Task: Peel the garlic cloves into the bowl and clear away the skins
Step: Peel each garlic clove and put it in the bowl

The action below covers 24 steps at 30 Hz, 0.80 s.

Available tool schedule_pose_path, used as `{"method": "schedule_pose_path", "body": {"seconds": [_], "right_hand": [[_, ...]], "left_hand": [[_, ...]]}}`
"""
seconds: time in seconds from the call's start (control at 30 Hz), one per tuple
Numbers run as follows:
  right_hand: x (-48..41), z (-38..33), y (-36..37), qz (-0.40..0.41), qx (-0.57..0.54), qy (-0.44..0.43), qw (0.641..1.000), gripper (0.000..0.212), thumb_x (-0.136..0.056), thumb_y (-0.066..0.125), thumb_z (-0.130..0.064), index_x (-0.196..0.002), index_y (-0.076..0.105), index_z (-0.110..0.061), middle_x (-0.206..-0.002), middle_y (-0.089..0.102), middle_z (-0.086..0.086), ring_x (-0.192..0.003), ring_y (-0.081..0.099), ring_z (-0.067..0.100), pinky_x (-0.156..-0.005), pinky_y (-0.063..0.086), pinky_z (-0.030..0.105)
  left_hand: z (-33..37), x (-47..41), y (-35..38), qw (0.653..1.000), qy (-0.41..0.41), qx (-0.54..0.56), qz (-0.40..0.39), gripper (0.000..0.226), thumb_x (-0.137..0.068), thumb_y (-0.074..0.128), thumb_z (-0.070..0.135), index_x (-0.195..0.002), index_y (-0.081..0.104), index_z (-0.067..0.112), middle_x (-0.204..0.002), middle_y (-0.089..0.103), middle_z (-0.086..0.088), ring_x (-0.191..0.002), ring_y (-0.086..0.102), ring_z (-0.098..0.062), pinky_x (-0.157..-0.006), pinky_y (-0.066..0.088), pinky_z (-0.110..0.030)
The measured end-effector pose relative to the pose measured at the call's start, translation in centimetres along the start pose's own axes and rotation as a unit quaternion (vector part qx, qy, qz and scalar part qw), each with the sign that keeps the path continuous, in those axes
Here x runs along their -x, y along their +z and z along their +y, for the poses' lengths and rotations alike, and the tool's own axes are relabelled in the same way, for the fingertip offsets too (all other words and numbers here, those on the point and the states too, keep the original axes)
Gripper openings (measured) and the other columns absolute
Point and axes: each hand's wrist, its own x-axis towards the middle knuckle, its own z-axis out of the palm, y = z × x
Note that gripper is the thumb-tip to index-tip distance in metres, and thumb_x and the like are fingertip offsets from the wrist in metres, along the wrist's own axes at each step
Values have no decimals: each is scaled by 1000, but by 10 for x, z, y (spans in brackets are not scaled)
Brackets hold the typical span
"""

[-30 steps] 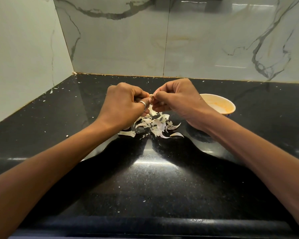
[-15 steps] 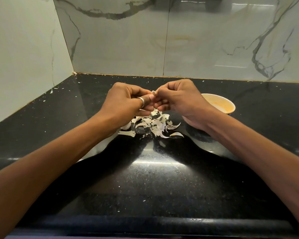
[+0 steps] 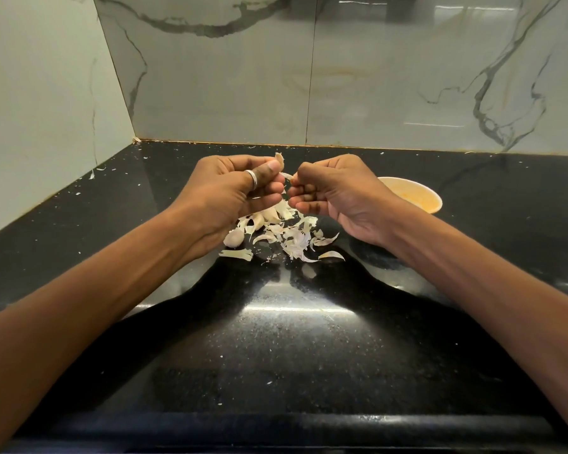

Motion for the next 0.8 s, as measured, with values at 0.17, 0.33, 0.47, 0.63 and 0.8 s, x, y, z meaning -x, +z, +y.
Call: {"method": "schedule_pose_path", "body": {"seconds": [0.17, 0.33, 0.47, 0.63, 0.8], "right_hand": [[2, -1, 1, -9, 38, -1, 999, 14, -94, 62, -4, -83, 66, 4, -71, 68, 13, -59, 65, 18, -56, 57, 21], [4, -2, 2, -25, 56, -2, 998, 16, -95, 61, -4, -82, 66, 4, -67, 67, 11, -56, 64, 17, -52, 55, 21], [4, -1, 2, -36, 74, -2, 997, 16, -96, 60, -5, -83, 67, 4, -69, 69, 13, -57, 65, 18, -50, 54, 22], [4, -7, 1, 7, 63, -11, 998, 24, -99, 59, -14, -100, 68, 8, -87, 71, 20, -67, 65, 20, -55, 55, 25], [6, -7, 2, 1, 52, -7, 999, 35, -100, 64, -33, -99, 69, 2, -86, 73, 16, -68, 68, 18, -56, 55, 24]], "left_hand": [[-1, -1, 0, 1000, -3, -7, 2, 21, -91, 68, 16, -107, 73, 4, -78, 69, -2, -65, 62, -5, -61, 57, -19], [-1, -2, -2, 999, -8, -27, 27, 21, -93, 68, 24, -106, 74, 9, -71, 63, 6, -60, 52, -2, -51, 50, -17], [0, -4, -3, 998, -7, -30, 49, 28, -92, 69, 29, -109, 73, 7, -70, 59, 7, -58, 48, -3, -46, 45, -17], [-1, -4, -3, 999, -10, -35, 32, 28, -94, 69, 28, -112, 73, 7, -68, 59, 7, -57, 47, -3, -45, 43, -17], [-2, -1, -2, 998, -11, -65, 2, 24, -94, 68, 29, -108, 74, 10, -70, 59, 6, -58, 48, -5, -48, 45, -20]]}}
